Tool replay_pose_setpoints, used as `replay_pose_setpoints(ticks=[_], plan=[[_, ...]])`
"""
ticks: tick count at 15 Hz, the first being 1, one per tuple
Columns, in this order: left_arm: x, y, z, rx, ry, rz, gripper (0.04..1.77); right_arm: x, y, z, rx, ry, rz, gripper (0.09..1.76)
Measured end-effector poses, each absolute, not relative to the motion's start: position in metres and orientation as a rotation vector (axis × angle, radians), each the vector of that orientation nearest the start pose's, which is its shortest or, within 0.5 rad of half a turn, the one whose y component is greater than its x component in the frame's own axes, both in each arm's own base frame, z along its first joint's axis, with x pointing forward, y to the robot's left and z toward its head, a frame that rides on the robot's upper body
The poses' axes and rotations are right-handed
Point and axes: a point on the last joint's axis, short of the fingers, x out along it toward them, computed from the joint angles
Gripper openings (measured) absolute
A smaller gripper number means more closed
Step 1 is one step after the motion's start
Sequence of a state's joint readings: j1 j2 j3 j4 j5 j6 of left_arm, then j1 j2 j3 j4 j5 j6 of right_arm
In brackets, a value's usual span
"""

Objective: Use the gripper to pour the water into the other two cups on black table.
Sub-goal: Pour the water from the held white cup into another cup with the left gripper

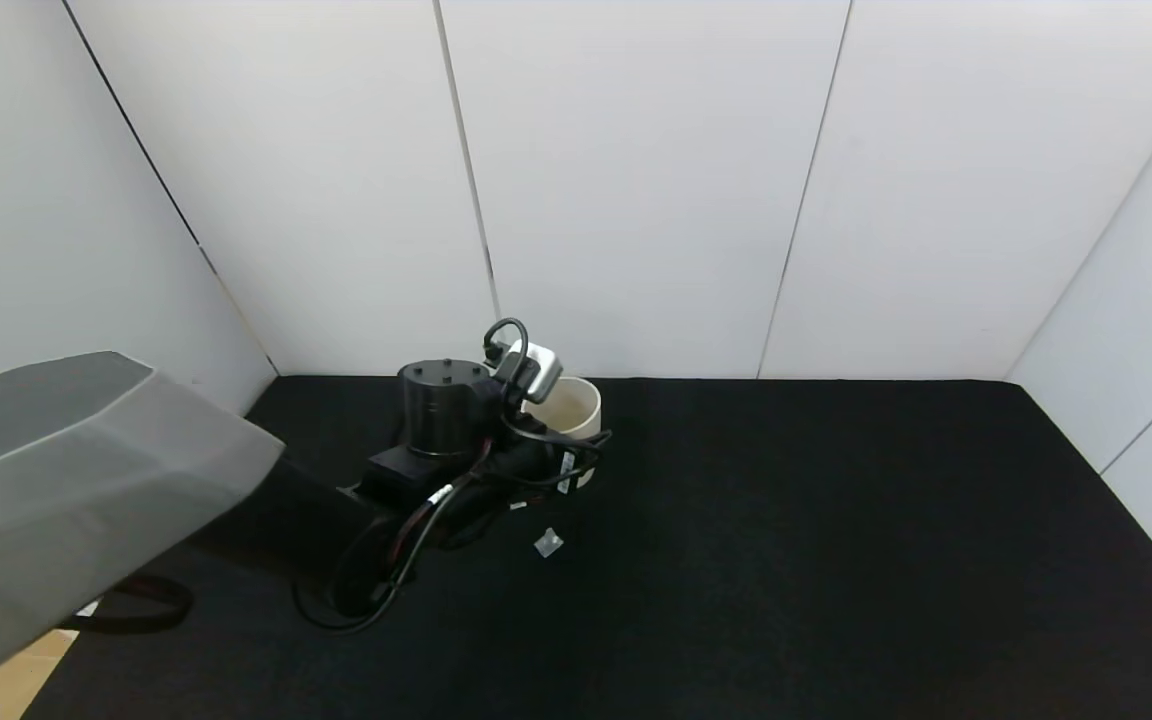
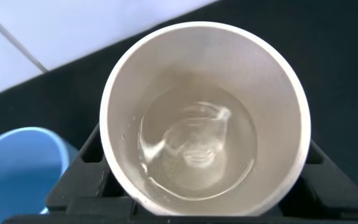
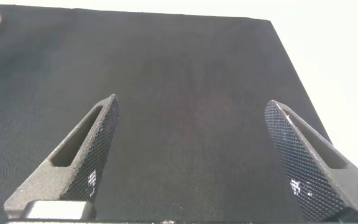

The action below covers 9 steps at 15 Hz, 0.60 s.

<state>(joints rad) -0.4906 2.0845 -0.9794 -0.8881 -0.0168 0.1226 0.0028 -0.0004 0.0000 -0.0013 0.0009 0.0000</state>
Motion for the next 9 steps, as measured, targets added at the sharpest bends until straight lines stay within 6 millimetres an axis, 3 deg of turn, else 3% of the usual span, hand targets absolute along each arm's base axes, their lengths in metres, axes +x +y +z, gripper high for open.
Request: replay_pose_setpoints(ticks=[5,9], plan=[[0.320,-0.156,0.160,0.164,0.168,-0.487,1.28,-0.023,0.000,0.076,0.000,-0.002,0.004,1.71],[0.300,-0.114,0.186,0.155,0.156,-0.409,1.28,-0.023,0.000,0.076,0.000,-0.002,0.004,1.71]])
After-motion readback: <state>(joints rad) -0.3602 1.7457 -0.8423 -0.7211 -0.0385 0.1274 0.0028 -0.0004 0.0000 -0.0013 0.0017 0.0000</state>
